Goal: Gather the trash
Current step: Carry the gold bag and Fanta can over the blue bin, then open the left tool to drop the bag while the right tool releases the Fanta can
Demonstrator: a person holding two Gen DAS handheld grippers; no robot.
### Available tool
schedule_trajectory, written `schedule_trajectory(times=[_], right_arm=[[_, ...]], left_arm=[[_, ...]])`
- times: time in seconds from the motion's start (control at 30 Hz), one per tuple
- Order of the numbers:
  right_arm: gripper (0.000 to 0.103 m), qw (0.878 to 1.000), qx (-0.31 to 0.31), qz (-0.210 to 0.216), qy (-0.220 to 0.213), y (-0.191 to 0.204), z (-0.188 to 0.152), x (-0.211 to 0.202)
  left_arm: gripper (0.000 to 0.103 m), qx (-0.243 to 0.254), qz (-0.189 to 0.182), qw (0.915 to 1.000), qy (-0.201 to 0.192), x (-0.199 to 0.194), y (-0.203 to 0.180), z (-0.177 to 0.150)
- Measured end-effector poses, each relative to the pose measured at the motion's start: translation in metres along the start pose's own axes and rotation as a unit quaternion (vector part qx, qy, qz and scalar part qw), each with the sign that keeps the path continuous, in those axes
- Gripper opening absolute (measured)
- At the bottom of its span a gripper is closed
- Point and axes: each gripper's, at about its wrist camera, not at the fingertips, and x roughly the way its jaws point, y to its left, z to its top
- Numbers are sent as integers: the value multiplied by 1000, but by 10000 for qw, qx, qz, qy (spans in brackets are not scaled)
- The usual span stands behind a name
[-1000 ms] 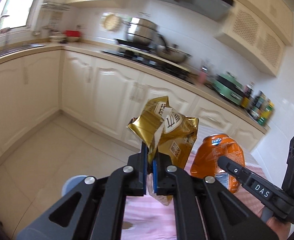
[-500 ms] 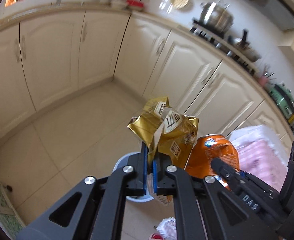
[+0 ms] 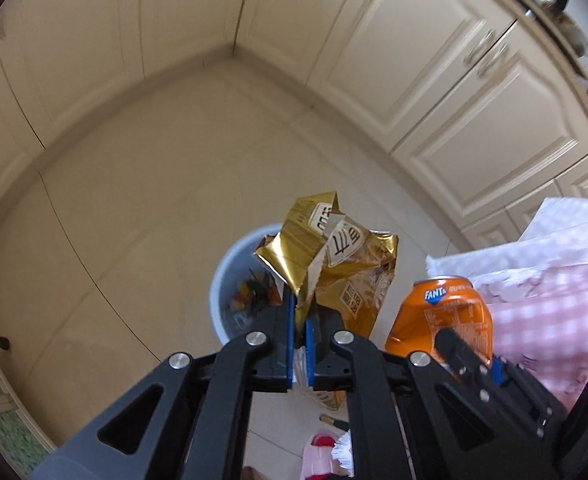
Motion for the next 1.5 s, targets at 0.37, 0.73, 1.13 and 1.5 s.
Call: schedule_trajectory(times=[0.37,0.73,1.13,1.5], right_arm=[[19,9992,350,17,199,-22,0,40],[20,9990,309,175,257,-12,1,48],[21,9991,180,231,297,4,10,57],[22,9997,-1,256,2,20,17,18]], left_arm=[[49,18,-97,9995,308,53,-20,0],[54,2,146,9995,294,38,1,-7],[56,18,273,9991,319,25,19,-17],[57,55,181,9998,115,-7,14,-16]])
